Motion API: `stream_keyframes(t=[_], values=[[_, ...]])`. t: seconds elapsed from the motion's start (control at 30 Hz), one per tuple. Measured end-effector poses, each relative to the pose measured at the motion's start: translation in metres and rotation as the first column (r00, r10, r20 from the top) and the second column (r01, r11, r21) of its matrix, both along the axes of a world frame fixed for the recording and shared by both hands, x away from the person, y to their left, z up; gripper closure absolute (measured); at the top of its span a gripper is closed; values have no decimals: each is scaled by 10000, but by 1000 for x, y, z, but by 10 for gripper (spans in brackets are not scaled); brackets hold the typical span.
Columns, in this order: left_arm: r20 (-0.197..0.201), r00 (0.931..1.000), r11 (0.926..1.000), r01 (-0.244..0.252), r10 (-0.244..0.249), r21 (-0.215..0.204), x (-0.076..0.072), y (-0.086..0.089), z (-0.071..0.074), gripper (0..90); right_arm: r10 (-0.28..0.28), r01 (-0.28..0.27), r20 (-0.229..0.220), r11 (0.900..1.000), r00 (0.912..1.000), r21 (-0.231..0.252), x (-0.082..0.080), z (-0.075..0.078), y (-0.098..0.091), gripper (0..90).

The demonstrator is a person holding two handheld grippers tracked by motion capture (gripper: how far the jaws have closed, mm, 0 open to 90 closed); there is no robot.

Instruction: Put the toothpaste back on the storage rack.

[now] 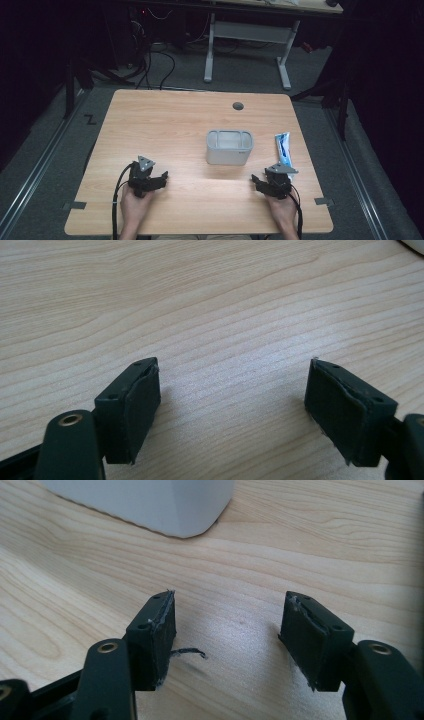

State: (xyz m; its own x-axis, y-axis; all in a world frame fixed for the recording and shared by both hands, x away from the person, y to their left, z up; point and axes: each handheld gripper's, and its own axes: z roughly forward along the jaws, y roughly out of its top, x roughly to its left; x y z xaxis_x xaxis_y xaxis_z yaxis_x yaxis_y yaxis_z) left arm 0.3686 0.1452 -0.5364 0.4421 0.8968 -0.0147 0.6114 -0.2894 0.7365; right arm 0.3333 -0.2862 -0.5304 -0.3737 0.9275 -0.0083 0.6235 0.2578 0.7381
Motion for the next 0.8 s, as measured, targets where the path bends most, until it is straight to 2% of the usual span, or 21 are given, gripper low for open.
stream_keyframes(t=[0.07,0.13,0.37,0.57,0.8], values=[[1,10000,10000,-3,3,-7,0,0,0,227,-71,71,19,9995,10000,310,-1,0,-3,395],[0,10000,10000,0,0,-1,0,0,0,227,-142,140,44,9991,9999,392,-3,1,-5,393],[-9,10000,10000,7,-7,17,0,0,0,225,92,-91,203,10000,9998,-28,-7,3,-1,391],[-7,10000,10000,10,-10,19,0,0,0,225,318,-330,608,9993,9976,188,-19,7,-5,414],[-7,10000,10000,10,-10,19,0,0,0,225,347,-366,642,9989,9973,290,-24,8,-9,427]])
